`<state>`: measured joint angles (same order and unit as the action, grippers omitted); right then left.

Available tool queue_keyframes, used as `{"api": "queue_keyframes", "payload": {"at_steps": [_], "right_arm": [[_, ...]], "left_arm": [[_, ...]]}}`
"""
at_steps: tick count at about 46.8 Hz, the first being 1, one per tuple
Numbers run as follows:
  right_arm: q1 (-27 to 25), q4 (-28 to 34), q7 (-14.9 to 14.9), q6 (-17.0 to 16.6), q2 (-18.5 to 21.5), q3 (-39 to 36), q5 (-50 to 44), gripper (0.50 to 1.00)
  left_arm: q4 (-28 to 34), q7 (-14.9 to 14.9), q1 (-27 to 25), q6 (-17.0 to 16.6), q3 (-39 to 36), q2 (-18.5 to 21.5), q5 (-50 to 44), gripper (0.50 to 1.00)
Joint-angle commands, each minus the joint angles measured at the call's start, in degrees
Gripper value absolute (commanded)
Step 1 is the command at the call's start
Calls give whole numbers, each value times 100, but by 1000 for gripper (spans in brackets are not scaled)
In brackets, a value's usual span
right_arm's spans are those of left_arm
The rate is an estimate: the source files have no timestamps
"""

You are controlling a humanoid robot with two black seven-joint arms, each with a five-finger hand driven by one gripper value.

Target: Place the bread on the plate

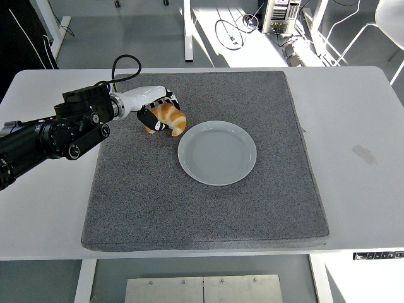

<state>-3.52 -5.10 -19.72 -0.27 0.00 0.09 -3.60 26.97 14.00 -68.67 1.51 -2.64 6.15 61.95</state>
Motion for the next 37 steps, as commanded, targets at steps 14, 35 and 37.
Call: {"api": "queue_keyframes", "payload": {"at_steps": [14,35,37], "right_arm": [[1,0,3,1,0,0,0,1000],[1,0,-5,1,0,0,0,1000],[1,0,-5,1,0,0,0,1000]], "left_arm": [[19,59,-541,51,1,27,-96,500],[1328,200,-955,323,1,238,-395,500],[1337,191,-955,323,1,185,-386,500]]}}
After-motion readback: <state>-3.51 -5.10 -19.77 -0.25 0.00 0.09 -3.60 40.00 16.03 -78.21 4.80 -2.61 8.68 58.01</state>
